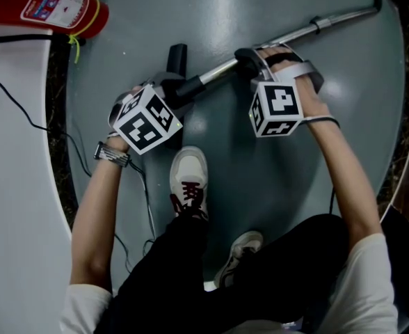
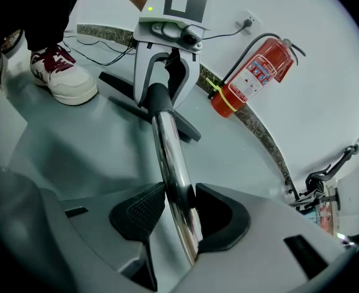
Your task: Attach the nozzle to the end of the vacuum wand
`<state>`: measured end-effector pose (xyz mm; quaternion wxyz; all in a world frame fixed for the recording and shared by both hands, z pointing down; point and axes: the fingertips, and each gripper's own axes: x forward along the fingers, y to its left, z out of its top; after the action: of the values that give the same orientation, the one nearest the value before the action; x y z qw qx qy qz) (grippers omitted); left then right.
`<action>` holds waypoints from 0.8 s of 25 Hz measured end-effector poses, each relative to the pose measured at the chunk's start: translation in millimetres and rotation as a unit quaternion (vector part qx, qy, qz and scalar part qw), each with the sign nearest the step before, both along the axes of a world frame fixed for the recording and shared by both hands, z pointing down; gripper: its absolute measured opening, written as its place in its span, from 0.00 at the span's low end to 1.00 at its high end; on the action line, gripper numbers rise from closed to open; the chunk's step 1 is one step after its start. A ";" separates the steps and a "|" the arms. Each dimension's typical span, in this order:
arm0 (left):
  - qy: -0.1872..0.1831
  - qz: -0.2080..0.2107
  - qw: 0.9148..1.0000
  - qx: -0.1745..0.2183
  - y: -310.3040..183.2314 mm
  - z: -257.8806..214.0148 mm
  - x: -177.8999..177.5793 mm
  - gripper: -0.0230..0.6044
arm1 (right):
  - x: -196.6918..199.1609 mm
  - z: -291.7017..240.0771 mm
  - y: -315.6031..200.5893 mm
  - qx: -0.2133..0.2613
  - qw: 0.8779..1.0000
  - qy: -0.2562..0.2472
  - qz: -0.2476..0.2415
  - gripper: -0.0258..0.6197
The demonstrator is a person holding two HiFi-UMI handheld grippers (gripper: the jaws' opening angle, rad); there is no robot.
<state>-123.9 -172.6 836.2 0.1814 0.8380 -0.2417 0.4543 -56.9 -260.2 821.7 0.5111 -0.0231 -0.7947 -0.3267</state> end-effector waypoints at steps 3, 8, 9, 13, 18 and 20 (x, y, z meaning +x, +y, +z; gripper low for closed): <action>0.004 -0.007 1.000 0.007 -3.0 -7.8 -1.8 0.35 | 0.1 0.8 0.4 0.006 1.000 -0.002 0.002 0.30; 0.029 -0.030 0.999 0.001 -5.3 -11.4 -2.1 0.35 | -0.6 -2.1 -0.2 0.007 1.000 -0.014 0.007 0.30; 0.039 -0.042 0.998 -0.002 -6.3 -12.3 -2.1 0.35 | -1.0 -3.2 -0.6 0.009 1.000 -0.016 0.009 0.30; 0.054 -0.065 0.996 -0.018 -8.6 -13.4 -1.6 0.35 | -2.8 -6.5 -1.1 0.019 1.000 -0.021 0.011 0.30; 0.033 -0.070 0.997 -0.018 -7.8 -12.5 -1.1 0.35 | -2.8 -5.0 0.5 0.025 0.999 -0.018 0.008 0.30; 0.012 -0.065 0.998 -0.007 -7.5 -11.7 -0.8 0.35 | -3.0 -2.2 1.1 0.025 1.000 -0.012 0.003 0.30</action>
<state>-124.7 -180.1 824.5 0.2197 0.8246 -0.2900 0.4332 -59.9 -259.1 819.5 0.5028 -0.0040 -0.7923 -0.3456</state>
